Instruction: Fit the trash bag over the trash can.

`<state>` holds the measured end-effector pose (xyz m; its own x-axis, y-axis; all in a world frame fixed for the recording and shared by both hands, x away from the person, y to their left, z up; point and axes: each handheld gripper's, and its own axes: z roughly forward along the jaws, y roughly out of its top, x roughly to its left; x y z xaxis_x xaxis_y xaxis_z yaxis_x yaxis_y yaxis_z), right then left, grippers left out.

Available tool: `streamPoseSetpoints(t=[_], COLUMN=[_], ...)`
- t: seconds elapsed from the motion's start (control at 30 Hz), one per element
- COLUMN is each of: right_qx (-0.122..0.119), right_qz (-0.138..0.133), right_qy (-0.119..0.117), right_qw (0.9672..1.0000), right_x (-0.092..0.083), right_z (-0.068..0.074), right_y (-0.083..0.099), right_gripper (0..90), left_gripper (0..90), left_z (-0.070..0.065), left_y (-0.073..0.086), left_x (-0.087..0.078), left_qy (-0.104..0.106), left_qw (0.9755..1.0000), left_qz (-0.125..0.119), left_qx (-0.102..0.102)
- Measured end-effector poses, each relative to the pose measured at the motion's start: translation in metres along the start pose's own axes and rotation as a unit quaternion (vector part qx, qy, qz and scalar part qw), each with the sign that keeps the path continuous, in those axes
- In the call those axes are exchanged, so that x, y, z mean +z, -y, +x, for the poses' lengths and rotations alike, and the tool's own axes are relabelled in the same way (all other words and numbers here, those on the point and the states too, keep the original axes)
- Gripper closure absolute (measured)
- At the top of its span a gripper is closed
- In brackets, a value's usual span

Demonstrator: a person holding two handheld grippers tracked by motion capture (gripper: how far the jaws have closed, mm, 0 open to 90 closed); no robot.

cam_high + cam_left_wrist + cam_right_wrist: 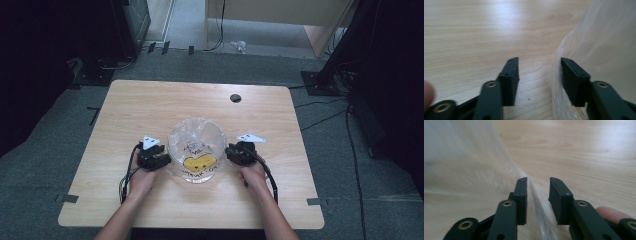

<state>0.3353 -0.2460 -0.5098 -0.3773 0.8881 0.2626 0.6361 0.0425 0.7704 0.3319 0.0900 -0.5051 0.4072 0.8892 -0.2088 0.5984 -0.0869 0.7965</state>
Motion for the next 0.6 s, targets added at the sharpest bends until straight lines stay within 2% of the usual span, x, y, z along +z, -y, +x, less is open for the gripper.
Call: streamPoseSetpoints(t=[0.07, 0.1, 0.23, 0.33, 0.47, 0.6], right_qx=[0.003, -0.004, -0.025, -0.032, -0.047, -0.067], right_qz=[-0.016, -0.023, -0.043, -0.055, -0.057, -0.054], right_qy=[-0.008, -0.009, -0.013, -0.013, -0.016, -0.039], right_qw=[0.9998, 0.9997, 0.9987, 0.9979, 0.9971, 0.9956], right_x=[-0.011, -0.016, -0.038, -0.052, -0.067, -0.077], right_z=[-0.001, -0.001, 0.002, 0.005, 0.01, 0.017], right_y=[-0.005, -0.007, -0.014, -0.015, -0.01, 0.006], right_gripper=[60.5, 59.7, 56.4, 54.5, 54.5, 54.6], left_gripper=[41.2, 40.3, 39.4, 40.1, 40.9, 41.0], left_z=[0.003, 0.004, 0.006, 0.002, -0.007, -0.017], left_y=[-0.005, -0.007, -0.011, -0.008, 0.007, 0.025], left_x=[-0.01, -0.015, -0.035, -0.048, -0.062, -0.068], left_qy=[0.004, 0.008, 0.009, 0.009, 0.025, 0.05], left_qw=[0.9998, 0.9996, 0.9988, 0.998, 0.9974, 0.9964], left_qz=[-0.018, -0.025, -0.048, -0.061, -0.062, -0.047], left_qx=[-0.002, -0.006, 0.007, 0.012, 0.029, 0.049])
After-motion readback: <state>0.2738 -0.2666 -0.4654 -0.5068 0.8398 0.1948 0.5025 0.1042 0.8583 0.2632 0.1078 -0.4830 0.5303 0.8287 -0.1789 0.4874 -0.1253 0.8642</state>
